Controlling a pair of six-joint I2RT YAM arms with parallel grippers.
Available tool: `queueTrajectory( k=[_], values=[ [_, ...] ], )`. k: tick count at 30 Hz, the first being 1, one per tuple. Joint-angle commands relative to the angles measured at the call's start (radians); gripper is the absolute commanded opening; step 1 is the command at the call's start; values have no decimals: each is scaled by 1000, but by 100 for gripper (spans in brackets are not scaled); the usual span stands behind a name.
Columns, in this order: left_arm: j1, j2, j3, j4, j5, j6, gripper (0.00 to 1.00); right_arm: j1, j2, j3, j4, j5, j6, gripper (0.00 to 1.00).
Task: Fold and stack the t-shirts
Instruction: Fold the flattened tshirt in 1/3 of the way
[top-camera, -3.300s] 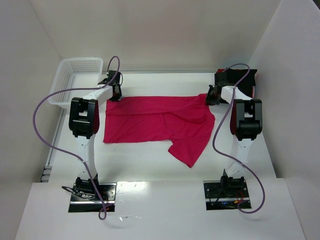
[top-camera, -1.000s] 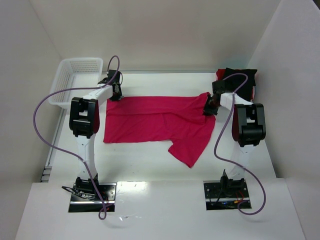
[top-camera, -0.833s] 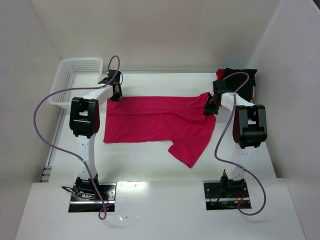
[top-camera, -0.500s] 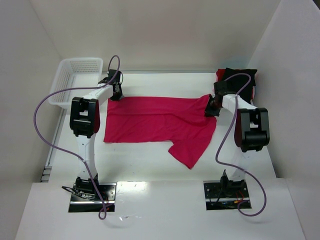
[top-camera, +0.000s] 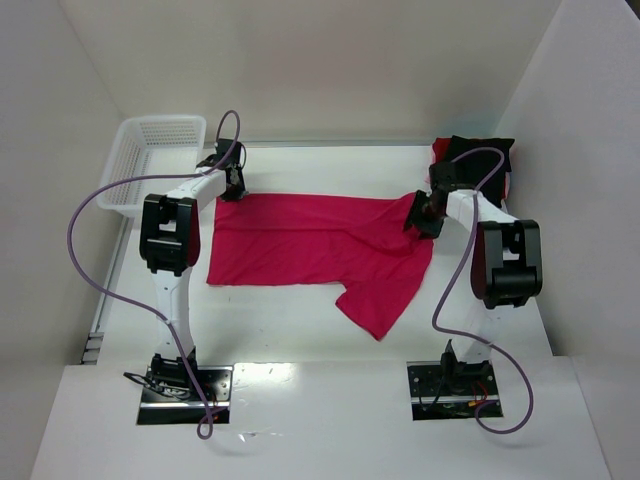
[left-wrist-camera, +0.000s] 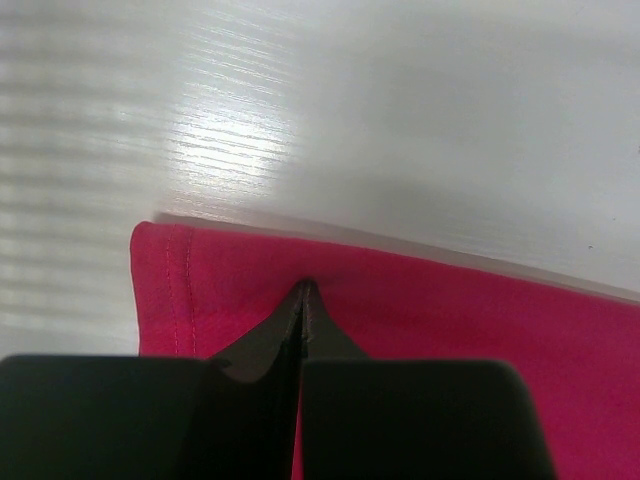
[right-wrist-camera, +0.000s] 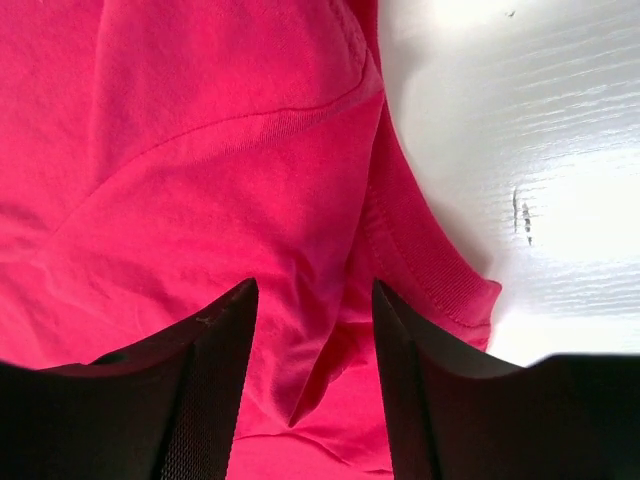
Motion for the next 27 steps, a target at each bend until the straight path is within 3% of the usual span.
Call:
queueTrajectory(
  k=[1,6,9,10,13,18,23,27],
  values=[
    [4,16,28,-9,21,27,1,-15,-47,65,8,26,-13,56],
    [4,3,28,-9,30,27,10,-25,-16,213,93,-22,-13,60],
    [4,-17,18,2,56,27,19,-25,47,325,123,-43,-13,50],
    [4,-17,18,14,70,27,25,-25,100,353,123,-54,-13,43],
    [-16,-35,8,40,110,38,38,-25,204,439,123,-63,-23,34],
    [-36,-66,-11,74,156,47,44,-25,291,476,104,-54,-23,17],
    [-36,-75,-22,118,263,47,45,-25,306,426,81,-33,-42,15],
    [-36,-63,-9,118,273,47,45,-25,315,416,28,27,-54,15]
  ],
)
